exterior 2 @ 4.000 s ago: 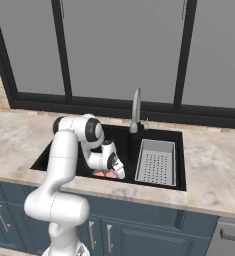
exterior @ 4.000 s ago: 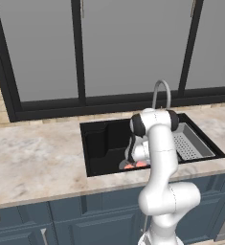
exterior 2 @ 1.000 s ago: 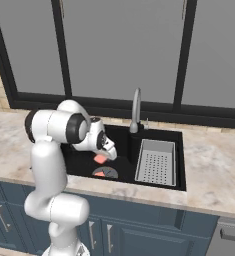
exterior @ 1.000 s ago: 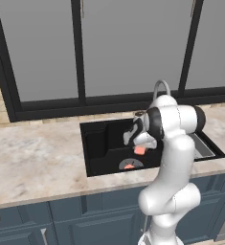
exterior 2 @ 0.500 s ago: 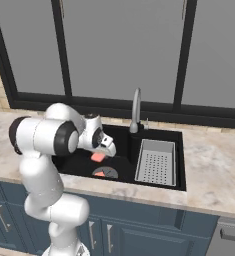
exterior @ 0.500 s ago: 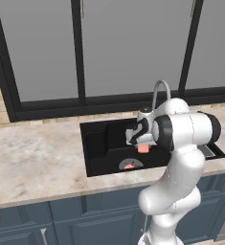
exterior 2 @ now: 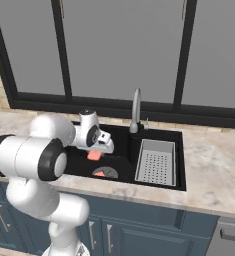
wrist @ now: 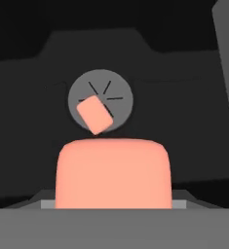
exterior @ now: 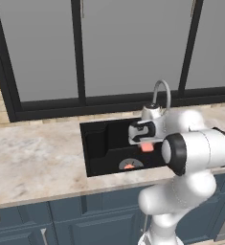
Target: Pick up the bar soap and bar soap from the sink, and place them back in the cabinet, and close the cabinet door.
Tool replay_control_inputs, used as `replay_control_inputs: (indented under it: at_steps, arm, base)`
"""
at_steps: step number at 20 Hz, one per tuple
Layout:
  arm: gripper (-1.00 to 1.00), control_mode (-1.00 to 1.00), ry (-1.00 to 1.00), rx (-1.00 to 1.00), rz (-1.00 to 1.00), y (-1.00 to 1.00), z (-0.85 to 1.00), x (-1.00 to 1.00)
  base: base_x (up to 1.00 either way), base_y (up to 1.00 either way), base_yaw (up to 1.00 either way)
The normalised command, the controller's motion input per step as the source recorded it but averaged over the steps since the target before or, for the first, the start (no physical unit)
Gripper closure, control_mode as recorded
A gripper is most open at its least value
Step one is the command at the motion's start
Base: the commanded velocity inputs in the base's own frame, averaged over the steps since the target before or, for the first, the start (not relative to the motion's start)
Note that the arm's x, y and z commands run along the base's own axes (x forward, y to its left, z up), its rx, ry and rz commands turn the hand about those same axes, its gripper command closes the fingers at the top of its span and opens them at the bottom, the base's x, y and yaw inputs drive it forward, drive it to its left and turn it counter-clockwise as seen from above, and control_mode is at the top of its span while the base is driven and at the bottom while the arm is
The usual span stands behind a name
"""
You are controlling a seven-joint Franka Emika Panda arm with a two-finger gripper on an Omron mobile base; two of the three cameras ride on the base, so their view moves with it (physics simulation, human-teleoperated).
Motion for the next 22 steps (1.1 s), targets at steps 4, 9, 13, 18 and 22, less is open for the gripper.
replay_control_inputs:
  at_steps: [4, 9, 13, 18, 22]
  arm:
    - [1.00, -1.00, 0.00, 0.00, 0.16, 0.07, 0.44, -0.34]
    - [1.00, -1.00, 0.00, 0.00, 0.12, 0.09, 0.48, -0.30]
    - [1.00, -1.00, 0.00, 0.00, 0.08, 0.01, 0.48, -0.28]
    - [1.00, -1.00, 0.00, 0.00, 0.04, 0.00, 0.46, -0.27]
    - [1.00, -1.00, 0.00, 0.00, 0.03, 0.00, 0.46, -0.34]
  base:
    - [0.00, 0.00, 0.00]
    - [0.00, 0.00, 0.00]
    - [0.00, 0.00, 0.00]
    - [0.00, 0.00, 0.00]
    - [0.00, 0.00, 0.00]
